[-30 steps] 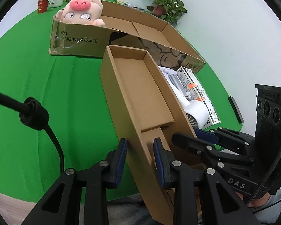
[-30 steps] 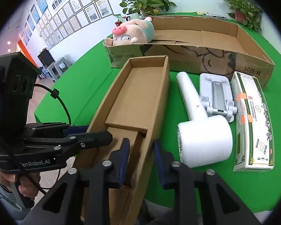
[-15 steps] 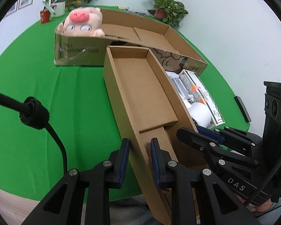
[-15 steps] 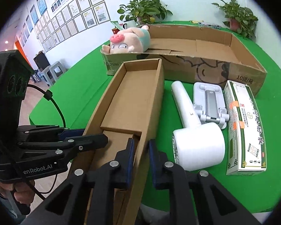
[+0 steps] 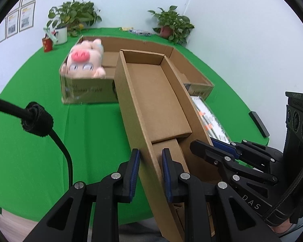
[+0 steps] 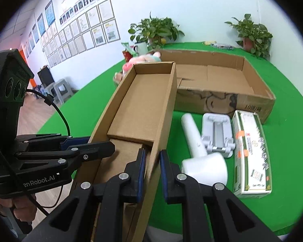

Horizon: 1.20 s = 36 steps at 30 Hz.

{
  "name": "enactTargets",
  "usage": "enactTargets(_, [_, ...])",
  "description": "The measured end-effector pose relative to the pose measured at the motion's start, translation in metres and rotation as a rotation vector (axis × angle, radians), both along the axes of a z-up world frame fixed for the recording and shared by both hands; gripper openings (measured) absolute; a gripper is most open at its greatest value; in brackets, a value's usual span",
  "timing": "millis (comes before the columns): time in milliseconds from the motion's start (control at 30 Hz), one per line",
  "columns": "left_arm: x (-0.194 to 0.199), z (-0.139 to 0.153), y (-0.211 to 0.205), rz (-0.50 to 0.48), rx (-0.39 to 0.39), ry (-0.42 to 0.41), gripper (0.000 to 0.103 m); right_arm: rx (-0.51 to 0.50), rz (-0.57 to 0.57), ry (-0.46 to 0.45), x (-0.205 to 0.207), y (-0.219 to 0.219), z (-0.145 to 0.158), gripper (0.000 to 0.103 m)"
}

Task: Organize objects
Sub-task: 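Carry the narrow box with both grippers over the open cardboard box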

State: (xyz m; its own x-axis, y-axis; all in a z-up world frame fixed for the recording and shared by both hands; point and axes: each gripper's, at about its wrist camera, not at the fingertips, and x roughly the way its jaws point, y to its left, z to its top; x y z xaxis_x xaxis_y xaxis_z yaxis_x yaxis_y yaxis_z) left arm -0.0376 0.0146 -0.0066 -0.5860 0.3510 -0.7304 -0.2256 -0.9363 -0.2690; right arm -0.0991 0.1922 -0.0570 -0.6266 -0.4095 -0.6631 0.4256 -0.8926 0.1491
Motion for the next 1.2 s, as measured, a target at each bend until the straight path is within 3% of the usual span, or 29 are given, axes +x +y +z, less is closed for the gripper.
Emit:
enactTargets(633, [-0.065,0.069,0.029,-0.034,-0.041,0.150,0.017,-0.035,-0.095,0.162,-0.048,0.021,0.047,0.012])
enactTargets(1200, [-0.140,0.118,0.019,-0.023,-0.054,0.222,0.016,-0.030,-0.100,0.239,-0.099,0.005,0.078,0.013])
